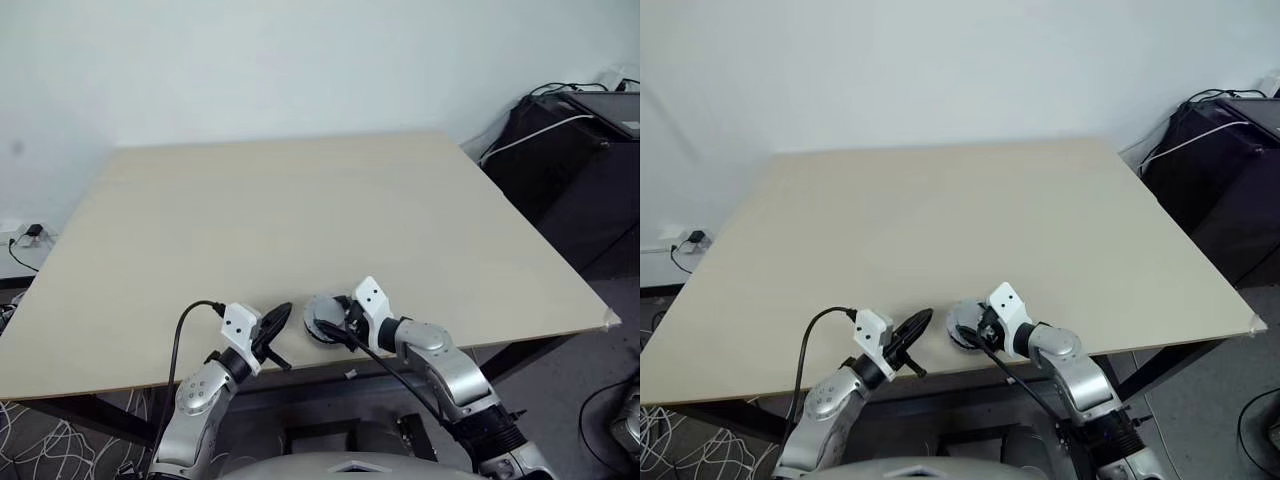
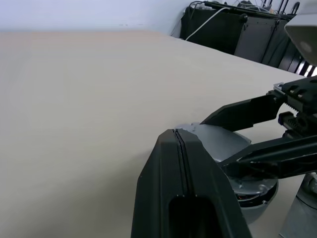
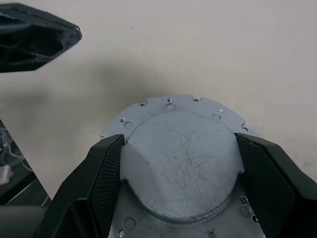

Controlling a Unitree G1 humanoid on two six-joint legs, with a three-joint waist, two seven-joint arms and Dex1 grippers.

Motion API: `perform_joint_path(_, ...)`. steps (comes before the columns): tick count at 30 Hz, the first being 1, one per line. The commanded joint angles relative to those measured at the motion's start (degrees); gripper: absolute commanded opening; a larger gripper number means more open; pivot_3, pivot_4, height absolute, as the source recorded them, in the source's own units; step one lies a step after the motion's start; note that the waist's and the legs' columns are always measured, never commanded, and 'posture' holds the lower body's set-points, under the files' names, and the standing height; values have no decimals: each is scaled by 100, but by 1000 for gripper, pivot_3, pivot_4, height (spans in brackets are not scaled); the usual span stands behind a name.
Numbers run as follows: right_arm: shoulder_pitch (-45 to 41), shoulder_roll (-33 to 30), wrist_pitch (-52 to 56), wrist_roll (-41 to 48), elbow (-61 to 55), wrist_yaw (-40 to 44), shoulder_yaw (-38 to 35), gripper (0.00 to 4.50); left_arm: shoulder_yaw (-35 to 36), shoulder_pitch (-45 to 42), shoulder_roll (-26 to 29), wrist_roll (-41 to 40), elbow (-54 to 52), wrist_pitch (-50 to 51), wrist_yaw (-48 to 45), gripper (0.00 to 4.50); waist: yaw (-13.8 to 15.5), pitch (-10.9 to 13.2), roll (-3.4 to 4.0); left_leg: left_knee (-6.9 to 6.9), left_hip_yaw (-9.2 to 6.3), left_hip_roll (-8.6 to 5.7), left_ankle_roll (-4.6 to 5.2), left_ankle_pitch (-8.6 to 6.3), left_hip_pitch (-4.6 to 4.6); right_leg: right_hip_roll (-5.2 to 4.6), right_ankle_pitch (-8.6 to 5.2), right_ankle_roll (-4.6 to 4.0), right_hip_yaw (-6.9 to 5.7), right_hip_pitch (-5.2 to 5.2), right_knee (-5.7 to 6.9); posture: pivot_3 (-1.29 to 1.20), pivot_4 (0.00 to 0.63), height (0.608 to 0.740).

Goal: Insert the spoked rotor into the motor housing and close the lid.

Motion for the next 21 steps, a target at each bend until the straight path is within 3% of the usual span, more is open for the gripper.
perform_joint_path(1, -42, -50, -269, -200, -22, -30, 40, 3212, -41, -33, 16, -22, -351, 93, 36, 0, -1, 0, 0, 0, 0, 0, 0, 0, 0, 0, 0, 0, 0, 0, 0, 0, 0, 740)
perform_joint_path(21, -134, -424, -428, -644, 337, 268, 269, 3212, -207, 25, 5, 23, -655, 409, 171, 0, 36, 0, 0, 1, 0, -1, -1, -2, 12, -1, -2, -1, 0, 14, -2, 0, 0, 740)
